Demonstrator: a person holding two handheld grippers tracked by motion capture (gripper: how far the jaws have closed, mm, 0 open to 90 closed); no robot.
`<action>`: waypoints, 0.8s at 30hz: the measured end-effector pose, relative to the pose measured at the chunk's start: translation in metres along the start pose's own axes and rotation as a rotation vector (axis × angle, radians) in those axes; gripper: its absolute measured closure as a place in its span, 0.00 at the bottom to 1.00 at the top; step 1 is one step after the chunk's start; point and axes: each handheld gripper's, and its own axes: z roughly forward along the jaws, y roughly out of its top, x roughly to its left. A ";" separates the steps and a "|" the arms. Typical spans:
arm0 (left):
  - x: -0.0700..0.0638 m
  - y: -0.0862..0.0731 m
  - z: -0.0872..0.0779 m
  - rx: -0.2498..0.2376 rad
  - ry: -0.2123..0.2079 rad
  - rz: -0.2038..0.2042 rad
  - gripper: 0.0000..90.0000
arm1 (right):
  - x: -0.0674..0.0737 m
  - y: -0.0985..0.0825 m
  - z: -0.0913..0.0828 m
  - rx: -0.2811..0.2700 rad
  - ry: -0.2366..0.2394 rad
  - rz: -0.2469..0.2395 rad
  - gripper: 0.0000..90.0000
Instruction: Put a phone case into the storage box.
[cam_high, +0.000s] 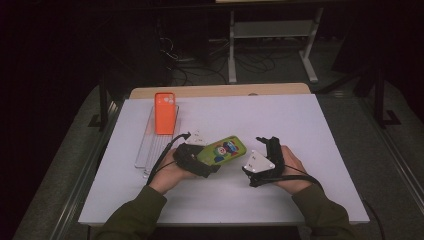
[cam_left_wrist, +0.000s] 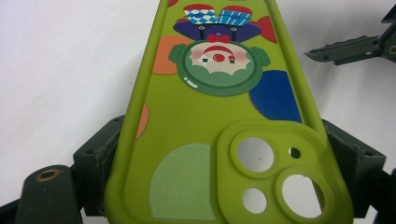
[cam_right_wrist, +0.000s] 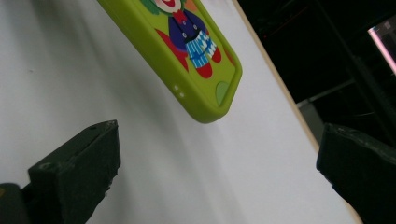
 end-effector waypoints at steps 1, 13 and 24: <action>0.000 0.000 0.000 -0.001 -0.001 0.000 0.17 | 0.001 0.001 0.000 -0.002 -0.009 -0.012 0.00; -0.002 0.001 0.001 -0.015 -0.014 -0.011 0.17 | 0.013 0.011 0.007 -0.032 -0.101 -0.196 0.01; -0.001 0.002 0.000 -0.013 -0.021 -0.013 0.17 | 0.028 0.021 0.016 -0.068 -0.174 -0.355 0.07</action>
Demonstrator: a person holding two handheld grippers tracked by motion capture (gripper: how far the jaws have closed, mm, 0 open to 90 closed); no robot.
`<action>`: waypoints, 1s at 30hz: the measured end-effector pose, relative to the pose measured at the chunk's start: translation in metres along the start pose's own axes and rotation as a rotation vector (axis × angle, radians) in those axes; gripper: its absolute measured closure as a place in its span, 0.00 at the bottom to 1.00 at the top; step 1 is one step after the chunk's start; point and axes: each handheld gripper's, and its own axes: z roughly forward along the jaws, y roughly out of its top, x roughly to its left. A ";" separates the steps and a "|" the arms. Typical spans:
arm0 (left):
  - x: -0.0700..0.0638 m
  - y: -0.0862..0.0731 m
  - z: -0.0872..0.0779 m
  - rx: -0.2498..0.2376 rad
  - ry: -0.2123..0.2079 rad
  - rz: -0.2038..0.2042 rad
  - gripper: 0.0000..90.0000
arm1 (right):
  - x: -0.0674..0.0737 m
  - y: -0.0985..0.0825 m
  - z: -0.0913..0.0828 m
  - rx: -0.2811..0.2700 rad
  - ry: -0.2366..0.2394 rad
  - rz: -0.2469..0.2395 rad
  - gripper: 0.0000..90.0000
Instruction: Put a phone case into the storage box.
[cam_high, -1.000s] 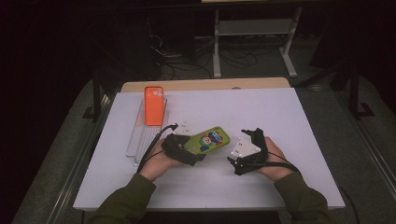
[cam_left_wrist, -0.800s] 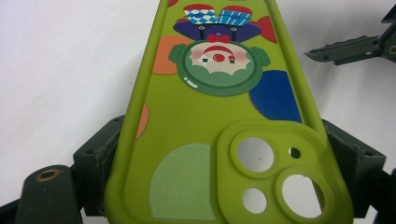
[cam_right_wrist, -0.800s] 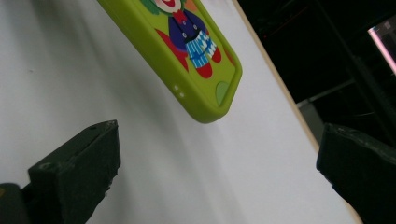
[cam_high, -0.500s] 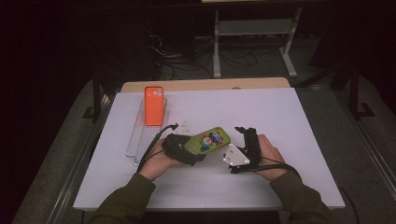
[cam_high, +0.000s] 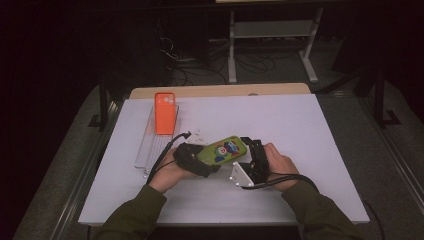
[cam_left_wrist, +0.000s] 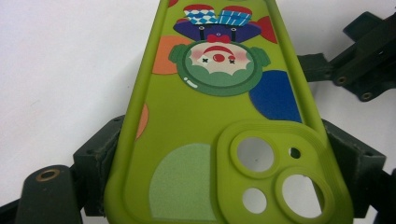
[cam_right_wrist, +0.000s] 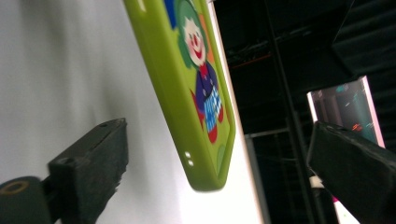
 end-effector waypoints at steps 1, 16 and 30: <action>0.000 0.000 0.000 0.000 0.000 -0.001 0.17 | 0.002 0.001 0.001 -0.004 -0.008 -0.012 0.08; 0.001 0.000 -0.001 0.021 0.002 0.018 0.17 | 0.016 0.009 0.005 -0.037 -0.056 -0.209 0.46; 0.001 0.001 0.000 0.022 -0.008 0.020 0.17 | 0.027 0.010 0.008 -0.045 -0.113 -0.259 0.75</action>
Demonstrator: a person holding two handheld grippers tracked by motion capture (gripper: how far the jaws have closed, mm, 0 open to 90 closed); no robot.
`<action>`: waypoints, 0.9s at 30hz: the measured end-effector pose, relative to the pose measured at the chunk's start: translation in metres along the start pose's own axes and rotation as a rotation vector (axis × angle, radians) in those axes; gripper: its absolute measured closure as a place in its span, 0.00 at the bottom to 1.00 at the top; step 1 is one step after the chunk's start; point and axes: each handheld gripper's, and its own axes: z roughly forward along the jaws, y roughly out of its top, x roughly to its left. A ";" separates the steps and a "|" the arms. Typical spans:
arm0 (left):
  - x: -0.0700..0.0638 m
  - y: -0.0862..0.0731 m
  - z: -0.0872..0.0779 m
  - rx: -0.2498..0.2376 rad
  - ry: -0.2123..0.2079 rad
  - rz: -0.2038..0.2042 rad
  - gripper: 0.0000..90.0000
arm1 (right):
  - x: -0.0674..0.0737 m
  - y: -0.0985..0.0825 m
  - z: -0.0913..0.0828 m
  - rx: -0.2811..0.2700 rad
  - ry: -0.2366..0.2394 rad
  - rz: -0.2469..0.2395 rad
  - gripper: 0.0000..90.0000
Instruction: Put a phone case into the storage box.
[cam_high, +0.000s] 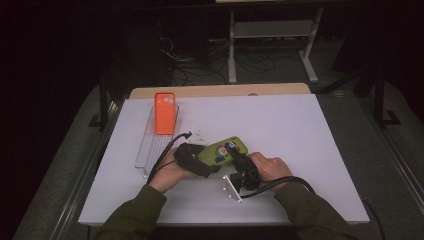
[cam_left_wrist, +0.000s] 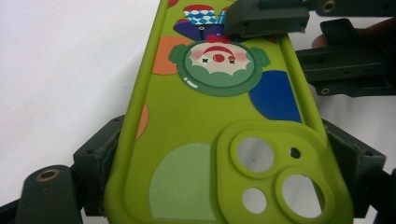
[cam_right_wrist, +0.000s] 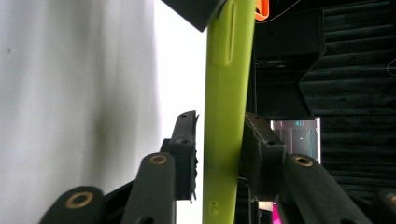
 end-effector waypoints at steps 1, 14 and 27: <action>0.000 0.000 0.000 0.000 -0.001 -0.001 0.17 | 0.001 0.000 0.000 -0.003 -0.002 -0.002 0.77; 0.000 0.001 -0.002 -0.047 -0.006 -0.010 0.16 | 0.002 0.003 -0.002 0.016 -0.068 -0.013 0.85; 0.000 -0.001 -0.013 -0.114 -0.025 -0.002 0.00 | -0.003 -0.001 -0.001 0.031 -0.033 0.058 0.85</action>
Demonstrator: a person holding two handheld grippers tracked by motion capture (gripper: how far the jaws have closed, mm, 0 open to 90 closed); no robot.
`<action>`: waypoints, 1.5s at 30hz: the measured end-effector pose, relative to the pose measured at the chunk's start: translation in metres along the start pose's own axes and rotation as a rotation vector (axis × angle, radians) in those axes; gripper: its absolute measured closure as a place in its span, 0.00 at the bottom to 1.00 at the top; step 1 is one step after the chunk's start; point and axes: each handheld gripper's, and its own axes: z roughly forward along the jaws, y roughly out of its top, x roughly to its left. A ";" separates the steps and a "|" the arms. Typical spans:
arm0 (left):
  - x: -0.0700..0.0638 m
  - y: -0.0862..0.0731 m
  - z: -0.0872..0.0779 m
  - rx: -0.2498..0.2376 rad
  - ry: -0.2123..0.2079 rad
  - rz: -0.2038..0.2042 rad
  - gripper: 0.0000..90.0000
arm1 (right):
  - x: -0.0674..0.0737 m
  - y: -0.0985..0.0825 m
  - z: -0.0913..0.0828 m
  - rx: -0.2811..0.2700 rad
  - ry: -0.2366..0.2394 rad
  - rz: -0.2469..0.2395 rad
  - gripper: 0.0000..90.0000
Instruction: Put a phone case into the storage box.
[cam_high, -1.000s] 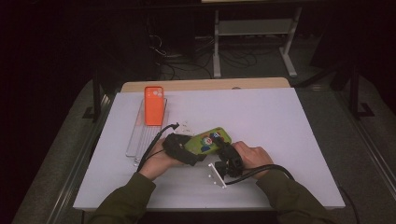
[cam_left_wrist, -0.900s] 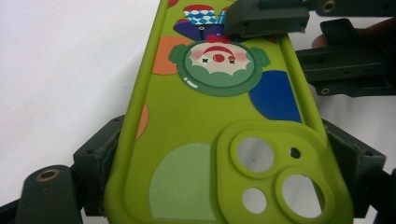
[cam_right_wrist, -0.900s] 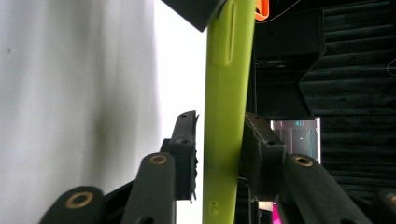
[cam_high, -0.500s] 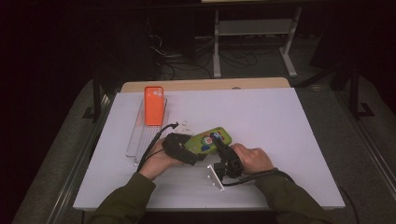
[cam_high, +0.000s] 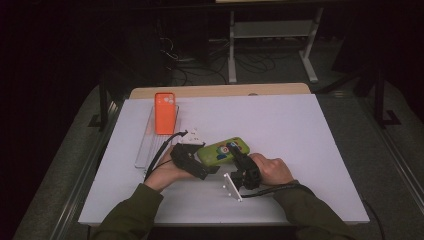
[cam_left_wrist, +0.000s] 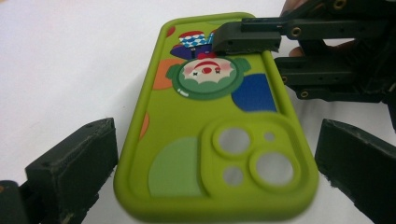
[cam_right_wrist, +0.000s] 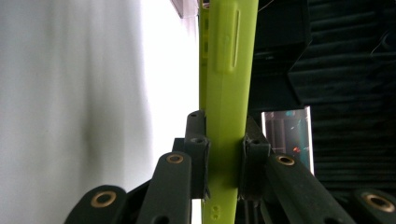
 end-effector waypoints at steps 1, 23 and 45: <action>0.000 0.000 -0.001 -0.007 -0.001 -0.009 0.00 | -0.001 -0.001 0.000 0.003 0.004 0.014 0.85; 0.010 -0.002 -0.009 -0.038 0.039 -0.039 0.00 | -0.032 -0.018 -0.002 0.050 0.206 0.570 0.85; 0.016 0.000 -0.014 -0.080 0.067 -0.113 0.00 | -0.054 -0.046 -0.001 0.168 0.455 1.119 0.85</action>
